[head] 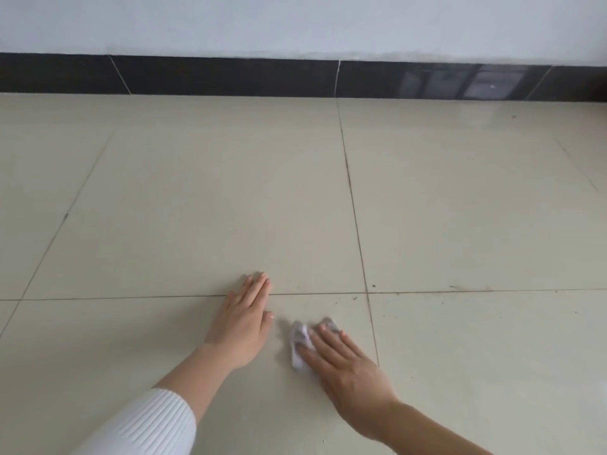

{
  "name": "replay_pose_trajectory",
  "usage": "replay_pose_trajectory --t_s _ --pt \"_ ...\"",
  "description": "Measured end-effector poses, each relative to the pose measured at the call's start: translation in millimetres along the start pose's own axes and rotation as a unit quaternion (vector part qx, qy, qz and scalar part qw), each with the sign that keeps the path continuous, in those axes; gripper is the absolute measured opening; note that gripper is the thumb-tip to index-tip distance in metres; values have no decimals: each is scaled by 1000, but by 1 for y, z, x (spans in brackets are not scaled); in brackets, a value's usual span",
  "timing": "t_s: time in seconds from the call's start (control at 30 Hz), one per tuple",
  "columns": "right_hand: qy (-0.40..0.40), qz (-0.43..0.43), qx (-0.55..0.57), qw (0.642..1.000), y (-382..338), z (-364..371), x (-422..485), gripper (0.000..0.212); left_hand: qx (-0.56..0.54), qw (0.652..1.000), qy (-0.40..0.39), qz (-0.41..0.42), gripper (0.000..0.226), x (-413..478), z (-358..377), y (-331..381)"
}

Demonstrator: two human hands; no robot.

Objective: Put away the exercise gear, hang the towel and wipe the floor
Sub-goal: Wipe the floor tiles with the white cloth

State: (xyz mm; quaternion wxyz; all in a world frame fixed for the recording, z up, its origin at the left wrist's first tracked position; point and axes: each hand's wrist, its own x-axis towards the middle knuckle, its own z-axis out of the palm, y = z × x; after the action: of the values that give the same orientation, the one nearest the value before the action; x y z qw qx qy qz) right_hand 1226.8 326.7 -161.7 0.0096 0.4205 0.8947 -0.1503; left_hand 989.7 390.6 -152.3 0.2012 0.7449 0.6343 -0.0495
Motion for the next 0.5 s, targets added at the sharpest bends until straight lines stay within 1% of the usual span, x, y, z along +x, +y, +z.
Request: replay_pose_trajectory --t_s 0.07,0.1,0.13,0.17,0.2,0.23,0.27,0.3,0.33,0.37,0.4,0.43,0.5 --pt "-23 -78 -53 995 16 -2 -16 53 17 1000 -15 -12 64 -2 -3 5" --pt "-34 -85 -76 993 30 -5 -22 53 26 999 -22 -14 63 -4 -4 7" --pt "-29 -65 -90 993 45 -9 -26 55 32 999 -31 -14 63 -8 -4 9" --pt "-13 -11 -88 996 61 -13 -31 59 34 999 -39 -15 64 -13 -4 11" --pt "5 69 -71 995 75 -18 -35 64 34 998 -44 -15 65 -18 -3 10" --pt "22 164 -41 985 87 -22 -38 67 33 998 -47 -14 65 -23 -2 7" --pt "45 261 -4 964 94 -27 -40 67 34 998 -48 -14 65 -28 -1 4" --pt "69 341 42 937 95 -31 -39 65 37 998 -50 -15 65 -32 0 -1" --pt "90 393 68 913 91 -32 -34 63 40 998 -52 -16 65 -36 0 -5" --pt "104 414 79 901 81 -31 -26 63 41 997 -56 -18 65 -39 0 -8" --pt "109 404 82 905 68 -27 -17 66 41 997 -59 -20 65 -41 -1 -10" --pt "106 365 74 922 51 -21 -11 68 40 997 -62 -23 65 -43 -2 -11" --pt "84 252 50 963 10 -5 -7 68 40 997 -64 -28 64 -45 -5 -10"
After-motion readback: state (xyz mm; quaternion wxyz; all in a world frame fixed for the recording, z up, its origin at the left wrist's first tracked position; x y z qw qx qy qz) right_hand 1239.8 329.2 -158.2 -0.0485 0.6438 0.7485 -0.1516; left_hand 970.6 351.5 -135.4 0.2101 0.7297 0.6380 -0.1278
